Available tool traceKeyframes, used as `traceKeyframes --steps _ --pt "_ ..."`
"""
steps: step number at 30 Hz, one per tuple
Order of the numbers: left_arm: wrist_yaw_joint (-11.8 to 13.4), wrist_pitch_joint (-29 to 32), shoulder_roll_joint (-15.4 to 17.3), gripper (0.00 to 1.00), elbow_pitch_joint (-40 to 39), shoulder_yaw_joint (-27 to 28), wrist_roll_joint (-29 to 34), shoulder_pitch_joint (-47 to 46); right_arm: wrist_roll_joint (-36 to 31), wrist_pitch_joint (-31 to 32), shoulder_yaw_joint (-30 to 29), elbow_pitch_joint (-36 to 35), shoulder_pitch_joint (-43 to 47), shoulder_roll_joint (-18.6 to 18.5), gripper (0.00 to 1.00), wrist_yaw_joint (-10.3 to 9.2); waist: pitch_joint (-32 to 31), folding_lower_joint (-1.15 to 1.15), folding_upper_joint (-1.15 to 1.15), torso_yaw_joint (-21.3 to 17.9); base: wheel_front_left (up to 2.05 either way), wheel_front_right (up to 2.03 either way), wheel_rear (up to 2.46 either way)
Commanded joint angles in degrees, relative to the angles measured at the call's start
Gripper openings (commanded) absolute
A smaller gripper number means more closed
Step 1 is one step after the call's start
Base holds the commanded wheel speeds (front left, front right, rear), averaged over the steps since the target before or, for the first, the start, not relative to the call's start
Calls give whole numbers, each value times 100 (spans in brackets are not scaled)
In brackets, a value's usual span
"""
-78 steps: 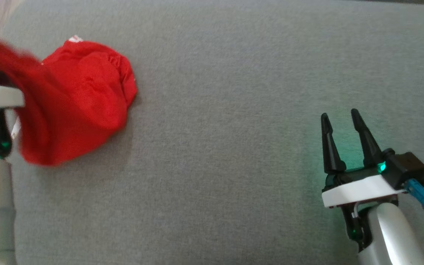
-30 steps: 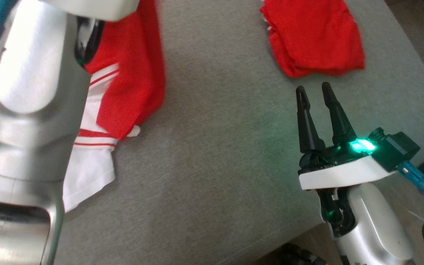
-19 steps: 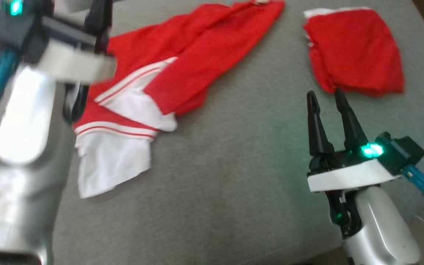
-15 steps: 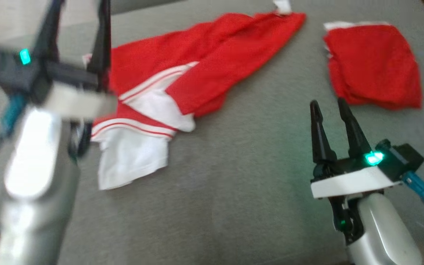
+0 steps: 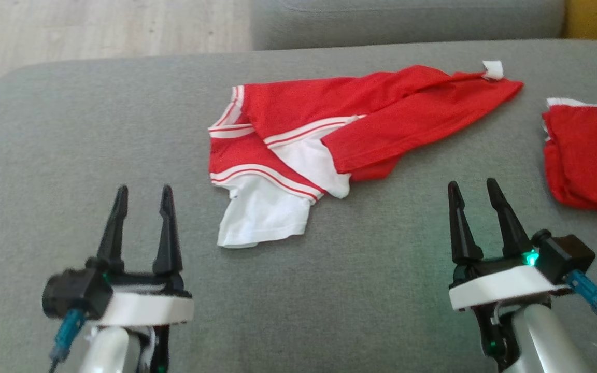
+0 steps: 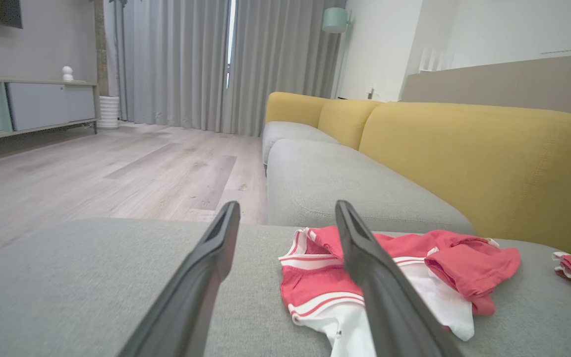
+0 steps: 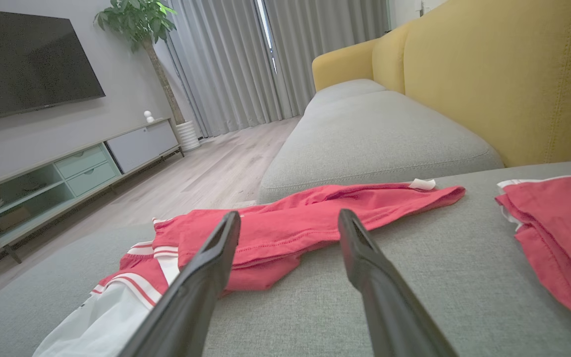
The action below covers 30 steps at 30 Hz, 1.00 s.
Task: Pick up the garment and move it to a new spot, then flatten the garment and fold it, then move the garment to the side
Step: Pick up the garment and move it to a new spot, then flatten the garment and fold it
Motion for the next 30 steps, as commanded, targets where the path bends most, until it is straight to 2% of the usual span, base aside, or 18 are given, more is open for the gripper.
traceKeyframes --steps 1,6,12,21,25,30 --pt "19 -45 -69 100 -263 288 72 -129 -59 -61 88 -114 -48 -14 100 -5 -63 1 0 117 0 0 0" --pt "-38 -45 -309 100 -334 467 149 -35 -267 -61 112 -104 -151 -14 100 -5 22 1 0 240 0 0 0" --pt "-191 -45 -416 100 -273 474 261 -149 -624 81 378 28 -496 -14 100 -5 217 1 0 431 0 0 0" --pt "-319 -45 -508 100 -144 265 245 -416 -1415 636 952 956 -1529 -128 100 -5 605 1 0 956 0 0 0" --pt "-253 -45 -511 100 -125 88 81 -465 -1806 768 933 1491 -1862 -239 100 -5 654 1 0 1196 0 0 0" --pt "-176 -46 -512 100 -126 65 14 -442 -2052 702 622 1943 -2080 -218 100 -5 646 1 0 1342 0 0 0"
